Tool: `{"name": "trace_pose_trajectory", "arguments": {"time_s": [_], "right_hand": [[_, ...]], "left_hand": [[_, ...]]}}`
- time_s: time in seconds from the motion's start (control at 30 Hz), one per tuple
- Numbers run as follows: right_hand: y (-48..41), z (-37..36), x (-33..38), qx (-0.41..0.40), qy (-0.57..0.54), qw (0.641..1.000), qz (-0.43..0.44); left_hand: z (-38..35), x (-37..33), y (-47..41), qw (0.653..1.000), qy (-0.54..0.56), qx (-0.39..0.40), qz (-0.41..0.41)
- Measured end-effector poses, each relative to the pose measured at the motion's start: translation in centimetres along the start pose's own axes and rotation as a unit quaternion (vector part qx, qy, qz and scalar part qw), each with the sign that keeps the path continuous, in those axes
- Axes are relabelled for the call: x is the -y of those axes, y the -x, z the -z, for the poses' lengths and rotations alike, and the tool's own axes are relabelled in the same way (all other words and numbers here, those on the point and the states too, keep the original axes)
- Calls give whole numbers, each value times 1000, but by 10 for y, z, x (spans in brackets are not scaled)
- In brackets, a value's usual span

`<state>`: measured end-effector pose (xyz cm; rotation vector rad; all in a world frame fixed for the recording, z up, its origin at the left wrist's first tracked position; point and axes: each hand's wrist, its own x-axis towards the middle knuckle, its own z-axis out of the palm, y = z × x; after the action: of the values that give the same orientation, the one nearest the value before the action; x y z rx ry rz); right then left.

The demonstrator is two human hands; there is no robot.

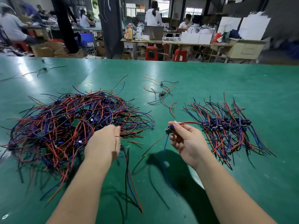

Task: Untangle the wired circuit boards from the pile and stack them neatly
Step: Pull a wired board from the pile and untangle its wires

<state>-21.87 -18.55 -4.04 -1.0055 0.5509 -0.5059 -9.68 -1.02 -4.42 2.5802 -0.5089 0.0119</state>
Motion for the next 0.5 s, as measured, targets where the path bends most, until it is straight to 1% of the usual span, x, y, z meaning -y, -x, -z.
{"name": "trace_pose_trajectory", "arguments": {"time_s": [0.1, 0.17, 0.3, 0.37, 0.43, 0.47, 0.5], "right_hand": [[-1, 1, 0, 0, -6, 1000, 1], [-2, 1, 0, 7, -7, 1000, 6], [-2, 3, 2, -3, -15, 1000, 16], [-3, 4, 3, -9, -19, 1000, 17], [-3, 3, 3, -8, -20, 1000, 17], [-3, 3, 2, -4, -19, 1000, 19], [-2, 3, 1, 3, -17, 1000, 19]], "left_hand": [[20, 0, -11, 988, -112, 102, 35], [37, -8, -21, 987, -113, 106, 42], [76, -23, -36, 996, -36, 35, 66], [80, -25, -38, 997, -53, 5, 61], [75, -25, -33, 992, -105, -37, 51], [69, -26, -28, 991, -115, -63, 38], [63, -28, -21, 991, -94, -90, 9]]}}
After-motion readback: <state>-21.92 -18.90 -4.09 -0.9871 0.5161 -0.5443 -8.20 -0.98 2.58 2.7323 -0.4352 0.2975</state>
